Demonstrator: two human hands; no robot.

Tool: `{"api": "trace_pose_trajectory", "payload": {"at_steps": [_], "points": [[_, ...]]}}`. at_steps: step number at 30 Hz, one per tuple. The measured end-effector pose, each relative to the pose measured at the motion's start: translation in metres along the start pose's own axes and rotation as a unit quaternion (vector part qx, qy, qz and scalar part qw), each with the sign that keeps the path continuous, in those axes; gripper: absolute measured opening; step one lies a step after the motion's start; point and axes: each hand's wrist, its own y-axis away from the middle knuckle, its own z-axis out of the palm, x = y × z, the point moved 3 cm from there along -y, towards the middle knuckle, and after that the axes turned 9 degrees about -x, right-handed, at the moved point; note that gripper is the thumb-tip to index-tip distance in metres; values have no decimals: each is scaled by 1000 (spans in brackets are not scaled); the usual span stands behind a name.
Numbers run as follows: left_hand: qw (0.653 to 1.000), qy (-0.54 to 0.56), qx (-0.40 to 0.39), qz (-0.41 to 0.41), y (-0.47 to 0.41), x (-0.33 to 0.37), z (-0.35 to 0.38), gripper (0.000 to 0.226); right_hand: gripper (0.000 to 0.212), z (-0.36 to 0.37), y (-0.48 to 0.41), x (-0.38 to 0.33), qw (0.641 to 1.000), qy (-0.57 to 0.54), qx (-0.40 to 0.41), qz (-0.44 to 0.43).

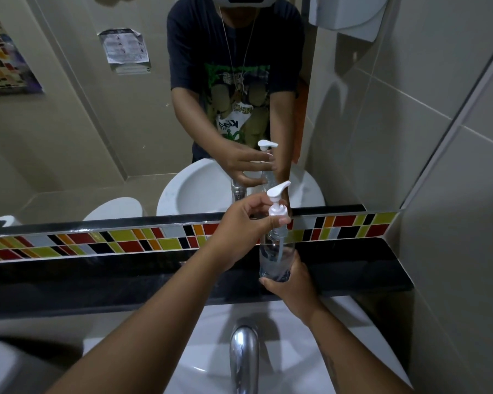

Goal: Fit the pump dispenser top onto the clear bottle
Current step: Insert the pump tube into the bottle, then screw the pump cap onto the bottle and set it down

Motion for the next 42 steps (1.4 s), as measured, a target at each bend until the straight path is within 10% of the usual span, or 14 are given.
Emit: {"api": "trace_pose_trajectory", "payload": {"at_steps": [21, 42], "points": [[985, -161, -24, 58, -7, -7, 2, 32, 84, 3, -5, 5, 1000, 6, 13, 21], [994, -96, -45, 15, -4, -20, -11, 30, 84, 6, -10, 13, 1000, -9, 15, 23]]}}
